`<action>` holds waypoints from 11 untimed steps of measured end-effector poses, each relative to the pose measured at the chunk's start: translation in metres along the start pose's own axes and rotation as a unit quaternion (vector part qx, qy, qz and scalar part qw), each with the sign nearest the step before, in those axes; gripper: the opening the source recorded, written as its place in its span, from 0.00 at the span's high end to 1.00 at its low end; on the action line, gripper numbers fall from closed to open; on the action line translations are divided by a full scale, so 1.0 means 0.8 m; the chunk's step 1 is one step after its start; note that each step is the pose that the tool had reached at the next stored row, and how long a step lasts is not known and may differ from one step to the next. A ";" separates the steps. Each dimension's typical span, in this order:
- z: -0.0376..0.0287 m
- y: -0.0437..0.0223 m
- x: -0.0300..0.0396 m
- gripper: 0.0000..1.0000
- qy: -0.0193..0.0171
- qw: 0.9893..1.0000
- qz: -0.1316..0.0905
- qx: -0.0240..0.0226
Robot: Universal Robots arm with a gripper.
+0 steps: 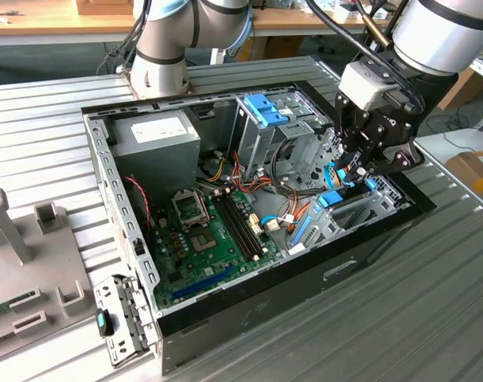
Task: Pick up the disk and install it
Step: 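Insert the second disk wire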
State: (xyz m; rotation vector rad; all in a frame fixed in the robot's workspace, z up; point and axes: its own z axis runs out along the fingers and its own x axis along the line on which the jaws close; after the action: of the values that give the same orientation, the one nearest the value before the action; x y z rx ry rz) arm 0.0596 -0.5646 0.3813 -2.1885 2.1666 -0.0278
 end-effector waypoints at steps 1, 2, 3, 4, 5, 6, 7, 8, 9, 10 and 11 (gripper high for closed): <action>0.0000 0.0000 0.0000 0.71 0.000 1.000 0.000 0.000; 0.0000 0.0000 0.0000 0.71 0.000 1.000 0.000 0.000; 0.0000 0.0000 0.0000 0.71 0.000 1.000 0.000 0.000; 0.0000 0.0000 0.0001 0.71 0.000 1.000 0.000 0.000; 0.0000 0.0000 0.0000 0.71 0.000 1.000 0.000 0.000; 0.0000 0.0000 0.0001 0.71 0.000 1.000 0.000 0.000; -0.0005 0.0000 0.0001 0.71 0.000 1.000 0.000 0.000; -0.0008 -0.0001 0.0001 0.71 0.000 1.000 0.000 0.000; -0.0016 -0.0001 0.0000 0.71 0.000 1.000 0.000 0.000; -0.0022 -0.0002 0.0000 0.71 0.000 1.000 0.000 0.000; -0.0024 -0.0002 0.0000 0.71 0.000 1.000 0.000 0.000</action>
State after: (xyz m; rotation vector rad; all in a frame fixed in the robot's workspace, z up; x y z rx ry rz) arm 0.0597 -0.5646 0.3833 -2.1886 2.1667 -0.0276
